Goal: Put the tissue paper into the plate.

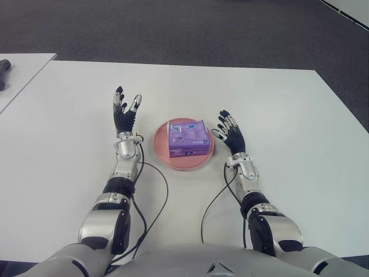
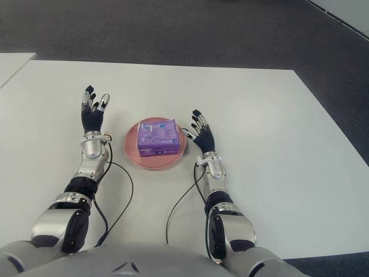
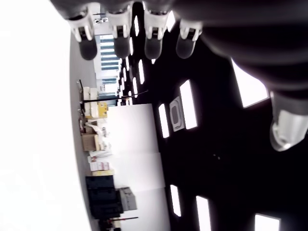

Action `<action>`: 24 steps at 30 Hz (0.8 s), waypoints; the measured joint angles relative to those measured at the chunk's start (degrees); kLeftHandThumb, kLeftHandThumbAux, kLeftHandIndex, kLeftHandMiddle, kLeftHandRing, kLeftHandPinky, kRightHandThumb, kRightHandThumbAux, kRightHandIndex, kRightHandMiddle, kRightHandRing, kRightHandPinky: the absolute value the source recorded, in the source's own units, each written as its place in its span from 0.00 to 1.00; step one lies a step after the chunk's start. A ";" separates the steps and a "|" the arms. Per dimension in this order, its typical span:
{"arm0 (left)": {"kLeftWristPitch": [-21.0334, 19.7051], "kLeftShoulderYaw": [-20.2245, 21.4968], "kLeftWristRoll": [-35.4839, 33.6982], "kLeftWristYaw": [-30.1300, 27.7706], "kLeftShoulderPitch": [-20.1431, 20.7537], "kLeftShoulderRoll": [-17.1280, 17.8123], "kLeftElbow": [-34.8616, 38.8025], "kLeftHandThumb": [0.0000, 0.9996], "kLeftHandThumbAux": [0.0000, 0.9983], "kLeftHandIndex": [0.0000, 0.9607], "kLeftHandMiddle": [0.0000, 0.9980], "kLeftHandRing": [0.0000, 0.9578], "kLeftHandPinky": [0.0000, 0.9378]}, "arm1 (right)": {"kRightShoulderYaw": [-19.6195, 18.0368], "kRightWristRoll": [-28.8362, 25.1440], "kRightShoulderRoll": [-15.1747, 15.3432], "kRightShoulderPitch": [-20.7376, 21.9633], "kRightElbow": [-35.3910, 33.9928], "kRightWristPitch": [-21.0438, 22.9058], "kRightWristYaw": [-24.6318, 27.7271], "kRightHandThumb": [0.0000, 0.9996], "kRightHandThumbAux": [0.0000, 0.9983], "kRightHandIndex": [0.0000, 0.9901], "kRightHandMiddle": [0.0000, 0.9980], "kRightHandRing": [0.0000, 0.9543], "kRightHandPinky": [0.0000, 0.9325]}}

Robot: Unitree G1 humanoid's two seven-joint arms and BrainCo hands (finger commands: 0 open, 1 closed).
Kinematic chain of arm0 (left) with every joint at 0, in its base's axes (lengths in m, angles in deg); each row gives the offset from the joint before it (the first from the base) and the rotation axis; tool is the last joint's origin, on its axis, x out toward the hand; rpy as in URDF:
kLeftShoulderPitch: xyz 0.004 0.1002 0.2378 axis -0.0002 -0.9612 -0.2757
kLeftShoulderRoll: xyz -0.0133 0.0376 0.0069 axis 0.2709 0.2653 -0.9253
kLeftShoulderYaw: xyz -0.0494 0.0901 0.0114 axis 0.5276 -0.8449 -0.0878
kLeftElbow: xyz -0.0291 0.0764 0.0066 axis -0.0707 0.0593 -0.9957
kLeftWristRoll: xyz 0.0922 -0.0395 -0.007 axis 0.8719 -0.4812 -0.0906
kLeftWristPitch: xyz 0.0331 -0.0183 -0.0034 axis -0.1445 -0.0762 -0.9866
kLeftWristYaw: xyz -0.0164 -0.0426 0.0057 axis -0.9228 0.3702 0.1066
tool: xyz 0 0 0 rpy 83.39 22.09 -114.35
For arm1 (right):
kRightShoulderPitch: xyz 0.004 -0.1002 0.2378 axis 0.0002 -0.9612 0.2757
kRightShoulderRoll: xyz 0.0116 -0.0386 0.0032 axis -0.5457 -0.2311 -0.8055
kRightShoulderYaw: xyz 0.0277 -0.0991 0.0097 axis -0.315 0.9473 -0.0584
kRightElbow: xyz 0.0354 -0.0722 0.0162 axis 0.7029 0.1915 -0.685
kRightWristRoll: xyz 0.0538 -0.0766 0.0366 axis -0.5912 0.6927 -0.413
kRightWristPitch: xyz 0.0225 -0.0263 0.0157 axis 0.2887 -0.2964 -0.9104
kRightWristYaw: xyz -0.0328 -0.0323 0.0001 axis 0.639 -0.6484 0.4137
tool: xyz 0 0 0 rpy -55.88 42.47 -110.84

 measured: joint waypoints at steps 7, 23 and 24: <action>-0.42 -0.02 -0.61 -2.08 -1.23 0.50 -1.63 0.00 0.46 0.00 0.00 0.00 0.00 | -0.01 0.00 0.02 0.00 0.00 0.00 0.00 0.10 0.71 0.06 0.03 0.01 0.06; 2.41 -1.00 -1.65 -7.71 -2.19 0.79 -10.24 0.00 0.46 0.00 0.00 0.00 0.00 | -0.01 -0.01 0.07 0.00 -0.01 0.00 0.03 0.10 0.71 0.06 0.03 0.01 0.06; 3.25 -1.04 -1.66 -7.79 -2.28 0.58 -10.50 0.00 0.45 0.00 0.00 0.00 0.00 | -0.01 -0.01 0.06 -0.01 -0.01 0.00 0.02 0.10 0.71 0.06 0.03 0.01 0.06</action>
